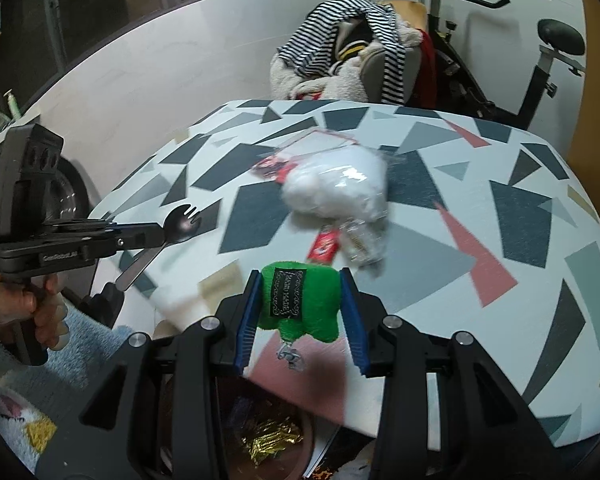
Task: Collect trash
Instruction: 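Carry the keychain and spork over the brown bin and open both grippers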
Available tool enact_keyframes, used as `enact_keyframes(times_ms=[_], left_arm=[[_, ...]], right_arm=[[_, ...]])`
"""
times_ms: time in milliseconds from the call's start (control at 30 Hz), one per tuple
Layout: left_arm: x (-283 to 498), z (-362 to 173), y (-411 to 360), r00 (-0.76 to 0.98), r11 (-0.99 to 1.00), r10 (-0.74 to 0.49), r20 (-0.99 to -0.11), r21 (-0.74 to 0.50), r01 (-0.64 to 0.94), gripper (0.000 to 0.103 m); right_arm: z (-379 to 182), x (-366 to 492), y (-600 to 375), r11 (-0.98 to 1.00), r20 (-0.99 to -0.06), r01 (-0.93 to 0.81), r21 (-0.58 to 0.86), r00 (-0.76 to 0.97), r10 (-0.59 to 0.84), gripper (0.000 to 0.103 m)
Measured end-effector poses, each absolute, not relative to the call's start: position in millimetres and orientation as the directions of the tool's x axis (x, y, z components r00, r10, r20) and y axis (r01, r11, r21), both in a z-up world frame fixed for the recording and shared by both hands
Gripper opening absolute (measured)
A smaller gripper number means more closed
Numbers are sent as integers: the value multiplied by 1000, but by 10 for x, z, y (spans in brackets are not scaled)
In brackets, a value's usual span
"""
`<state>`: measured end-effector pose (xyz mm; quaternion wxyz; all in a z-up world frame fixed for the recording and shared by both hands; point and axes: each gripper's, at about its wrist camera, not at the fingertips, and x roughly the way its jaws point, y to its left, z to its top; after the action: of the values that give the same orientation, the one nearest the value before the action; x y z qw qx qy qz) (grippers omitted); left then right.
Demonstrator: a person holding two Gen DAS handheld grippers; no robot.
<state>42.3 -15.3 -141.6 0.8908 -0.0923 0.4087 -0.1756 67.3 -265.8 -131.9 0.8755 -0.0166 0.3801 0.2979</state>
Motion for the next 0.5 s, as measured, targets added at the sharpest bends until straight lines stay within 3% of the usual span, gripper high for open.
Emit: enact_keyframes(times_ms=[500], left_arm=[[-294, -1670, -21, 562, 902, -433, -705, -336, 273, 3]], right_arm=[[-1582, 115, -2291, 769, -739, -604, 210, 417, 529, 40]])
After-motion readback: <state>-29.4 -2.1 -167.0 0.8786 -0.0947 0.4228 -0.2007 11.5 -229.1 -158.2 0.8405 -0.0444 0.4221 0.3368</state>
